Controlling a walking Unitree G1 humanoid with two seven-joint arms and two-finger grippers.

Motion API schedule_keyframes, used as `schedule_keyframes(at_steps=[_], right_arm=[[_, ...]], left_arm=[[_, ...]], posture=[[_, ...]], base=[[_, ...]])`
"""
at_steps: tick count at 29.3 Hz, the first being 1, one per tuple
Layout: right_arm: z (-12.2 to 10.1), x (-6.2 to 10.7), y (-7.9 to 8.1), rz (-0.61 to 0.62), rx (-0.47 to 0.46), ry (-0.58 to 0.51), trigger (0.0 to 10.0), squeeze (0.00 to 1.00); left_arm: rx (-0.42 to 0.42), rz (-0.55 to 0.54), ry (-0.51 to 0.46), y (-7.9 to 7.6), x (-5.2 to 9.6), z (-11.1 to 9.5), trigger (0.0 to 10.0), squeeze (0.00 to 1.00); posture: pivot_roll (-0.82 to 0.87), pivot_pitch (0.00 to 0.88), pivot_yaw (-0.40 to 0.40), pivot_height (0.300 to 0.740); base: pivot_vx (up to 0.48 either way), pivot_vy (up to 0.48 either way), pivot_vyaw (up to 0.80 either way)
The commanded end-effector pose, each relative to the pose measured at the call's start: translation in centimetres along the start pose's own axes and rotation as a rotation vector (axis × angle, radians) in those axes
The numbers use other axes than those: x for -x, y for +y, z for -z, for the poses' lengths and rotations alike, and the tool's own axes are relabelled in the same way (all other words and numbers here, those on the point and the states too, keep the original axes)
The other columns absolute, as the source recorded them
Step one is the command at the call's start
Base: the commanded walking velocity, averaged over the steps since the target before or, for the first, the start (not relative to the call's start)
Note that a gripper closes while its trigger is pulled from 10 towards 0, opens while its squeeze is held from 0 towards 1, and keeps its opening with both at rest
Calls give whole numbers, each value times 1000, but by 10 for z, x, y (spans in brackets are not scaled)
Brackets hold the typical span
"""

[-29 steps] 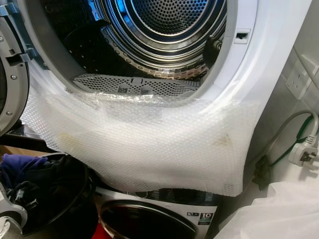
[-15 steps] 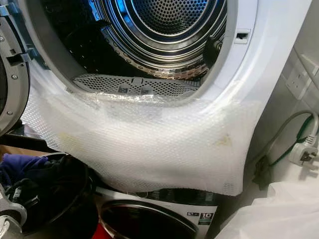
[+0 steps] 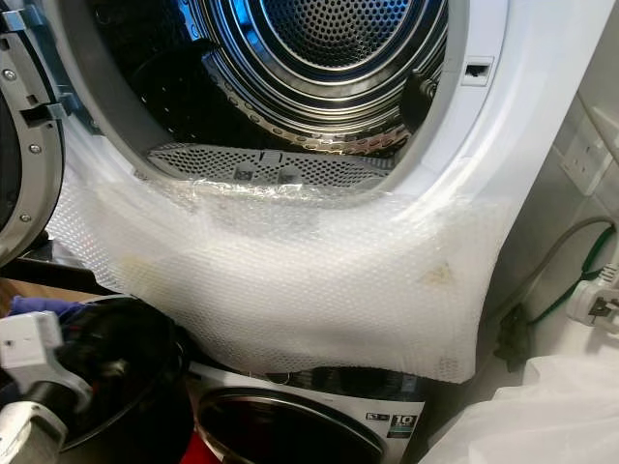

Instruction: Clothes washing

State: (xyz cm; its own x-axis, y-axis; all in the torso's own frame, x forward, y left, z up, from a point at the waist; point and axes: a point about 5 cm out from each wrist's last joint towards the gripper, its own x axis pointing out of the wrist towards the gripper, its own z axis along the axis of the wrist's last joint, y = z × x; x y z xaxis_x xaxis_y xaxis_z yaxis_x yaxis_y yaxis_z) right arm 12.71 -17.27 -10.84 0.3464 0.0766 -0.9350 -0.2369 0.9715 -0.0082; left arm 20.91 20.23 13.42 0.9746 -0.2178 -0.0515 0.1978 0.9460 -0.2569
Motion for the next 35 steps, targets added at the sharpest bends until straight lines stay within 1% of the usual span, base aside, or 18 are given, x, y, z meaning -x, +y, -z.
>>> schedule_keyframes(at_steps=[1, 3, 7, 9, 10, 12, 16, 18, 20, 21, 24, 26, 27, 29, 30, 32, 34, 35], right_arm=[[1, 0, 3, -7, -1, 5, 10000, 0], [1, 0, 3, -7, -1, 5, 10000, 0], [1, 0, 3, -9, -2, 5, 10000, 0], [2, 0, 4, -9, -2, 6, 10000, 0], [2, 0, 4, -10, -1, 6, 10000, 0], [2, 0, 4, -10, 0, 7, 10000, 0], [2, -1, 5, -10, 1, 6, 10000, 0], [2, -1, 5, -9, -4, 4, 10000, 0], [2, -1, 5, -9, -8, 3, 10000, 0], [2, -1, 6, -10, -8, 5, 10000, 0], [2, -1, 6, -10, -9, 5, 10000, 0], [2, -1, 6, -10, -7, 4, 10000, 0], [1, -1, 6, -10, -7, 4, 10000, 0], [1, -1, 6, -9, -6, 3, 10000, 0], [1, -1, 5, -8, -5, 1, 10000, 0], [0, -1, 5, -8, -1, 0, 10000, 0], [-1, -1, 6, -8, 5, -3, 10000, 0], [-2, -1, 6, -7, 5, -5, 10000, 0]], left_arm=[[19, 119, 28, -10, 2, -1, 0, 0], [24, 149, 38, -13, 3, 0, 0, 0], [31, 338, 130, -28, 10, 5, 0, 0], [30, 370, 150, -30, 11, 7, 0, 0], [-6, 473, 207, -39, 12, 10, 0, 0], [-42, 576, 243, -47, 10, 10, 0, 0], [-81, 636, 257, -52, 6, 8, 0, 0], [-102, 730, 255, -62, -2, 2, 0, 0], [-108, 792, 249, -70, -7, -1, 0, 0], [-168, 859, 218, -80, -15, -5, 0, 0], [-212, 871, 187, -85, -21, -8, 0, 0], [-266, 915, 111, -96, -30, -19, 0, 0], [-270, 953, 57, -105, -35, -28, 0, 0], [-283, 1010, 18, -114, -39, -39, 0, 0], [-328, 1103, 21, -123, -39, -43, 0, 0], [-350, 1203, 13, -134, -39, -49, 0, 0], [-309, 1321, -36, -149, -41, -63, 0, 0], [-304, 1348, -62, -153, -43, -70, 0, 0]], posture=[[227, 0, 40, 740], [227, 0, 40, 740], [227, 0, 41, 740], [228, 0, 41, 740], [228, 0, 41, 740], [226, 0, 43, 740], [223, 0, 45, 740], [212, 0, 48, 740], [210, 0, 47, 740], [210, 0, 46, 740], [211, 0, 43, 740], [208, 0, 39, 740], [207, 0, 37, 740], [209, 0, 33, 740], [215, 0, 26, 740], [220, 0, 24, 740], [218, 0, 23, 740], [215, 0, 23, 740]], base=[[0, 0, 0], [0, 0, 0], [0, 0, 0], [0, 0, 0], [0, 0, 0], [0, 0, 0], [0, 0, 0], [0, 0, 0], [0, 0, 0], [0, 0, 0], [0, 0, 0], [0, 0, 0], [0, 0, 0], [0, 0, 0], [0, 0, 0], [0, 0, 0], [0, 0, 0], [0, 0, 0]])
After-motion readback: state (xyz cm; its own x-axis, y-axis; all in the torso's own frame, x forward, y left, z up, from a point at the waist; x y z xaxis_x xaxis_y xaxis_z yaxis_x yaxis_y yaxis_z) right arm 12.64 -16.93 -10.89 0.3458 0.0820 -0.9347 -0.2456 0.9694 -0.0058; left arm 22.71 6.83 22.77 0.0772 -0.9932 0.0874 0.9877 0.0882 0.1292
